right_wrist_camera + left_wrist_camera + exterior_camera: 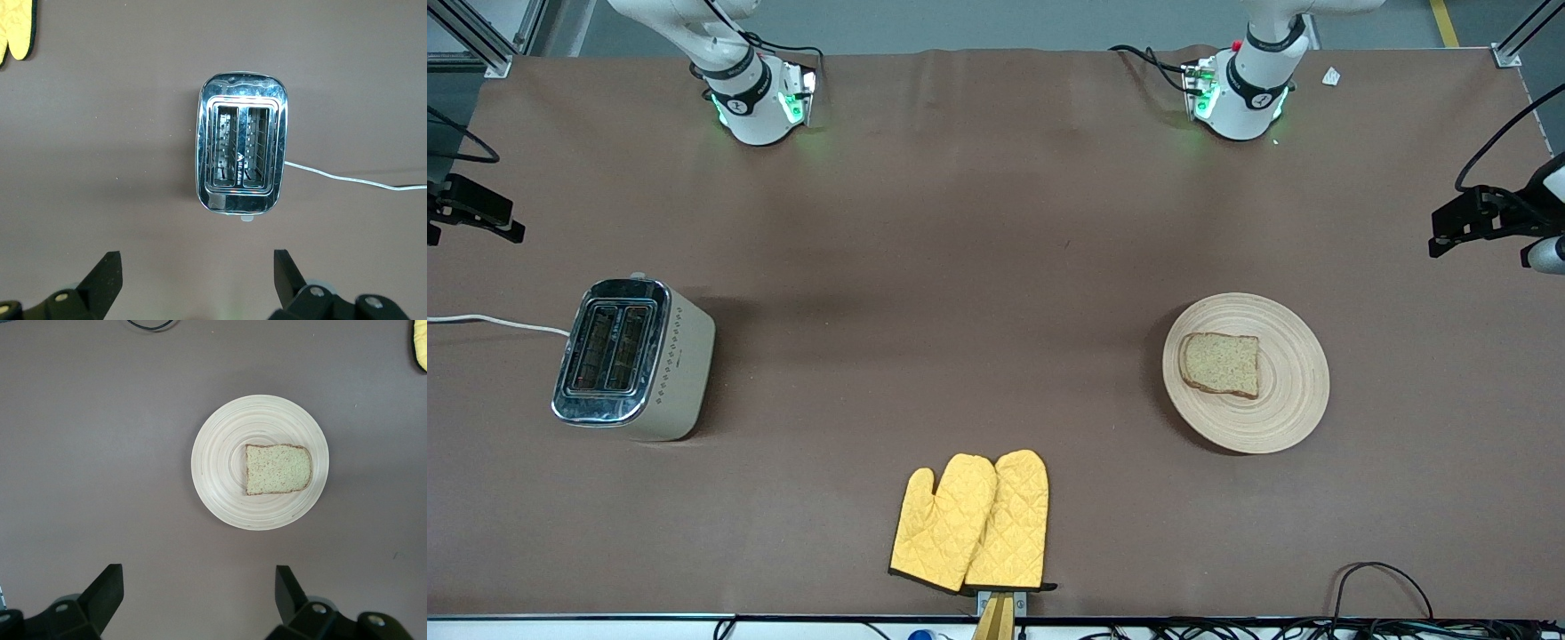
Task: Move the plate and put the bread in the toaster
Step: 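Move the left gripper in toward the wooden plate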
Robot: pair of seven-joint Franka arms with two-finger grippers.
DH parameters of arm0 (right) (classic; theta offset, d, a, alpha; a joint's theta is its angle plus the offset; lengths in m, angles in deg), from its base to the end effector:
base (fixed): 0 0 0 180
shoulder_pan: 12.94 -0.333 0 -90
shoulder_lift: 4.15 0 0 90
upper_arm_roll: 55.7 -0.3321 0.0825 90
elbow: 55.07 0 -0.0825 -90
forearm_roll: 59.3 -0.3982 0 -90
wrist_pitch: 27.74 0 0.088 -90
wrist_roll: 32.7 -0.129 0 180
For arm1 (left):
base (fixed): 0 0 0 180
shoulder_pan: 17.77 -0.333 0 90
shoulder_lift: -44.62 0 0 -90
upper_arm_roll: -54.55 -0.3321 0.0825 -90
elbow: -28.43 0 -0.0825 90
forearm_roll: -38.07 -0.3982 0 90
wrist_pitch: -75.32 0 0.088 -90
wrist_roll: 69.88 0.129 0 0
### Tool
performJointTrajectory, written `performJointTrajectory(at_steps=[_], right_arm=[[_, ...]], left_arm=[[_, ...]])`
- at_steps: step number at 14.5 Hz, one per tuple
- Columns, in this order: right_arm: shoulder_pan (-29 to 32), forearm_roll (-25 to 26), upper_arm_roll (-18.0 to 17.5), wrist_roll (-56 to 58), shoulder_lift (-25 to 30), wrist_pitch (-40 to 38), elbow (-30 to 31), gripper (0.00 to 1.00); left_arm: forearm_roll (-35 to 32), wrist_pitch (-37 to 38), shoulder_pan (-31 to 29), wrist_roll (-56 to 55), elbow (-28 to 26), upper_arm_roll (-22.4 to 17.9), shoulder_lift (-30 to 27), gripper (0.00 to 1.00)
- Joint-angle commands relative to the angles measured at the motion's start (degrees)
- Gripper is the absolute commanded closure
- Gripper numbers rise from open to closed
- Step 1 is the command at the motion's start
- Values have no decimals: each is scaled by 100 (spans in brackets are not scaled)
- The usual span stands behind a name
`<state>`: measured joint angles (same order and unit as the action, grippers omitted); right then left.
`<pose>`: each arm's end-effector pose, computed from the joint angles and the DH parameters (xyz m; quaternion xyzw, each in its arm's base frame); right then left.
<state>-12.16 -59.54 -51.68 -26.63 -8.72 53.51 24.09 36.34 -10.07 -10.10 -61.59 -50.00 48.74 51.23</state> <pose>0.5760 -0.0459 0.6504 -0.9997 -0.0114 0.0215 0.0013 0.5980 -0.0193 0.6420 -0.9959 0.0875 -0.0022 0.0210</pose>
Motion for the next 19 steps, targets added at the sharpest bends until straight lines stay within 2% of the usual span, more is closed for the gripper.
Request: performJointTrajectory(at_steps=[1, 6, 8, 9, 10, 11, 15, 17, 19], right_arm=[[45, -73, -15, 61, 70, 57, 92, 0], [45, -73, -15, 61, 70, 58, 92, 0], [45, -73, -15, 61, 70, 49, 92, 0], [45, -73, -15, 61, 70, 57, 92, 0], [45, -73, -15, 61, 70, 58, 92, 0], [45, -73, -15, 69, 70, 58, 92, 0], [45, -73, -16, 69, 70, 58, 92, 0], [45, -73, -15, 69, 70, 58, 92, 0], [45, -82, -15, 69, 70, 58, 92, 0]], left_arm=[[-82, 14, -28, 76, 56, 9, -28, 0], [-38, 40, 6, 6, 21, 27, -11, 0], [-29, 312, -37, 32, -67, 27, 67, 0], [128, 321, -116, 67, -198, 10, 129, 0], [677, 278, -404, 85, -338, -8, 199, 0], [1275, 269, -789, 129, -349, -8, 417, 0], [2744, 234, -1687, 1049, -314, -8, 1681, 0], [3361, 181, -2057, 1978, -235, 1, 2551, 0], [3644, -108, -2295, 2771, -59, 1, 3237, 0]])
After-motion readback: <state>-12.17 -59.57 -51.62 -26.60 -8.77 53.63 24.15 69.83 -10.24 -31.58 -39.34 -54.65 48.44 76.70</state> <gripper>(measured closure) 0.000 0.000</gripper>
